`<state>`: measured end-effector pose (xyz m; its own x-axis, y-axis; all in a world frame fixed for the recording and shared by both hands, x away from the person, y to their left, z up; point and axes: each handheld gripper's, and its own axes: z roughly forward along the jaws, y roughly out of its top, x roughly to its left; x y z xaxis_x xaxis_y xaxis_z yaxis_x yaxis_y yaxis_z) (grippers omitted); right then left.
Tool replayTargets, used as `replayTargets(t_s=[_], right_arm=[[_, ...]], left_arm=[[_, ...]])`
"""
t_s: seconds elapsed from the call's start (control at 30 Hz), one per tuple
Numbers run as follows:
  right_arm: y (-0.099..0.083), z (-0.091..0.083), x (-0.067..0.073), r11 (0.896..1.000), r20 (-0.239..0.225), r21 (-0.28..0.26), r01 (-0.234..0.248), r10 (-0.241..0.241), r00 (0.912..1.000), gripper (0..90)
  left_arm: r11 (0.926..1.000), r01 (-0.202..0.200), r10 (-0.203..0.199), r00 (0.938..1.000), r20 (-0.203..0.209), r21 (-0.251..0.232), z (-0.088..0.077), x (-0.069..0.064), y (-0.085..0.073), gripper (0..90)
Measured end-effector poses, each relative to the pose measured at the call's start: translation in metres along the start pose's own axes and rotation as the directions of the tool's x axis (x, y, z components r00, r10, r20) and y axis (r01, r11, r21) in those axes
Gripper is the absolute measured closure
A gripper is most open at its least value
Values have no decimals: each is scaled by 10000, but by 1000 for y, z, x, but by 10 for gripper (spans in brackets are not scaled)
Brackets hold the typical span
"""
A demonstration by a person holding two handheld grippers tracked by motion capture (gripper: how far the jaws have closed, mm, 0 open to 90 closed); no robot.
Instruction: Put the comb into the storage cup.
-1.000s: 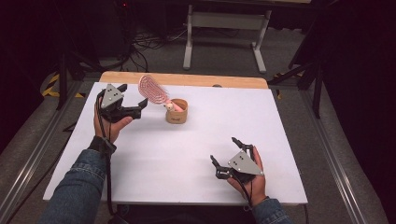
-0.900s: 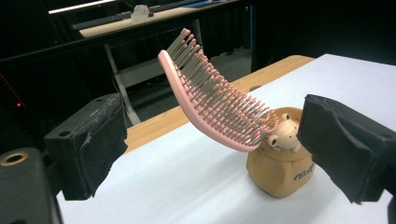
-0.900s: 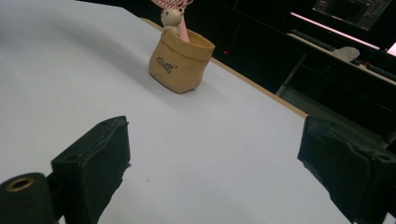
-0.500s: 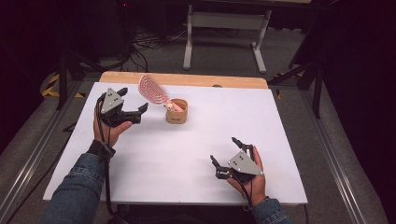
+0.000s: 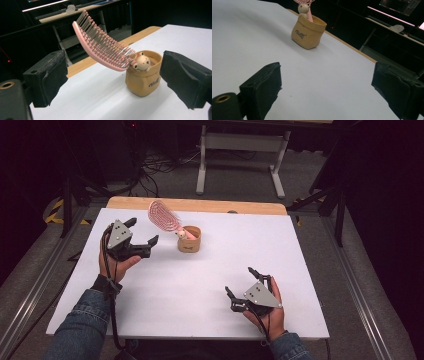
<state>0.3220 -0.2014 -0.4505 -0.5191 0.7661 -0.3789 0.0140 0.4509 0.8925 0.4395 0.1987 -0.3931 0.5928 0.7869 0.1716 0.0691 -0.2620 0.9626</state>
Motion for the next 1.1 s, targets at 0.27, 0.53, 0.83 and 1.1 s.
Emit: replayTargets(t_s=[0.27, 0.53, 0.83, 1.1], right_arm=[[0, 0, 0, 10000, -4, 3, -1, 1, 10000, 90], [0, 0, 0, 10000, -3, -13, 25, -25, 10000, 90], [2, -2, -1, 9999, 0, -67, 108, -108, 9999, 89], [3, -5, -3, 9997, 111, -134, 199, -197, 9997, 88]], left_arm=[[10000, -50, 50, 10000, -2, -45, -6, -3, -7, 90], [9999, -100, 103, 9997, 209, -126, -15, -11, -13, 91], [9993, -368, 371, 9981, 489, -70, -22, -23, -15, 88], [9984, -572, 574, 9957, 730, -42, -27, -35, -19, 88]])
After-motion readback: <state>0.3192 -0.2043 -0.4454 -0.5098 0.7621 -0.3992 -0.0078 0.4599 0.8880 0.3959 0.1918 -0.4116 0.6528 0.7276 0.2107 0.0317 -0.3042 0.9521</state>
